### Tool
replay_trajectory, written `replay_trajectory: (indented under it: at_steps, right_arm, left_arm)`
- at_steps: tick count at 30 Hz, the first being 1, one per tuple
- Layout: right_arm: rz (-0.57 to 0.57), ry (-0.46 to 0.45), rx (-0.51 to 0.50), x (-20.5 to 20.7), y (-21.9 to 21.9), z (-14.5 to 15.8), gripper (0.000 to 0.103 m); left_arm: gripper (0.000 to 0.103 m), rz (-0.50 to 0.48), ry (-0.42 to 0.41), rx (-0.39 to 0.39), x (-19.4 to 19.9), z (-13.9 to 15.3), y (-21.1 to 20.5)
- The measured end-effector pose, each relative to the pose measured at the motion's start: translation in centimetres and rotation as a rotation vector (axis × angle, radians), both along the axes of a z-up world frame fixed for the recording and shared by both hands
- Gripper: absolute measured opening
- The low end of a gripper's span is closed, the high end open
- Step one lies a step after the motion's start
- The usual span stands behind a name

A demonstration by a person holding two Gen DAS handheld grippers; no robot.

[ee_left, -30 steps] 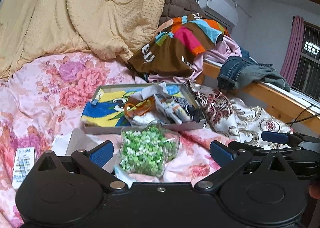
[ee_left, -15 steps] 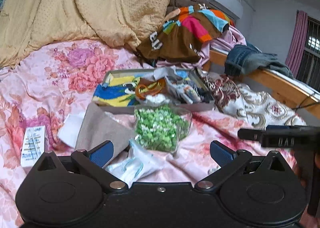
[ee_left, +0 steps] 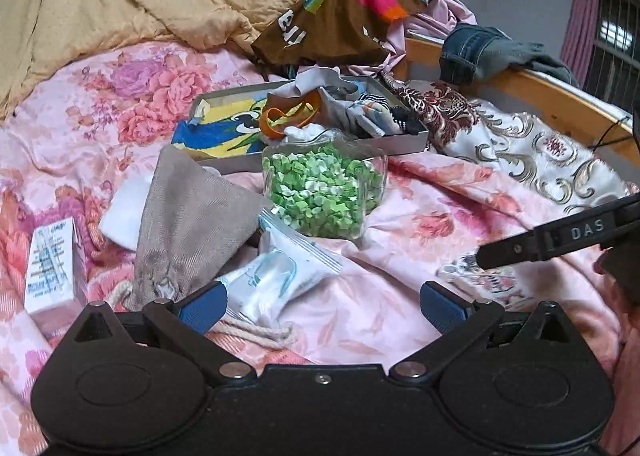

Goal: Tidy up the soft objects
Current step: 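Withdraw both tools from the tray toward the green-bead bag and white packet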

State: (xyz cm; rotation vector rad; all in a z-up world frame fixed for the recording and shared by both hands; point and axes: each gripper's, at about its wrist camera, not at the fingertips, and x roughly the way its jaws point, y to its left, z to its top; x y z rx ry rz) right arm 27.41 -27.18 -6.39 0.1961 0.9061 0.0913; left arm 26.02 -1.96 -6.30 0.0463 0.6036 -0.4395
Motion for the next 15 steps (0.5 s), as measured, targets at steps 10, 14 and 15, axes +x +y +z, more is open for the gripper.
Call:
replay_trajectory:
  at_steps: [10,14,15]
  right_arm:
    - [0.03,0.13,0.081,1.2,0.5,-2.0,0.103]
    - [0.011,0.131,0.112,1.3,0.2,-2.0,0.103]
    - [0.006,0.13,0.126,1.4,0.0,-2.0,0.103]
  left_arm:
    - [0.102,-0.009,0.1,-0.014,3.4,-2.2,-0.4]
    - [0.102,0.026,0.099,-0.045,4.1,-2.8,-0.3]
    - [0.102,0.034,0.099,-0.051,4.2,-2.8,-0.3]
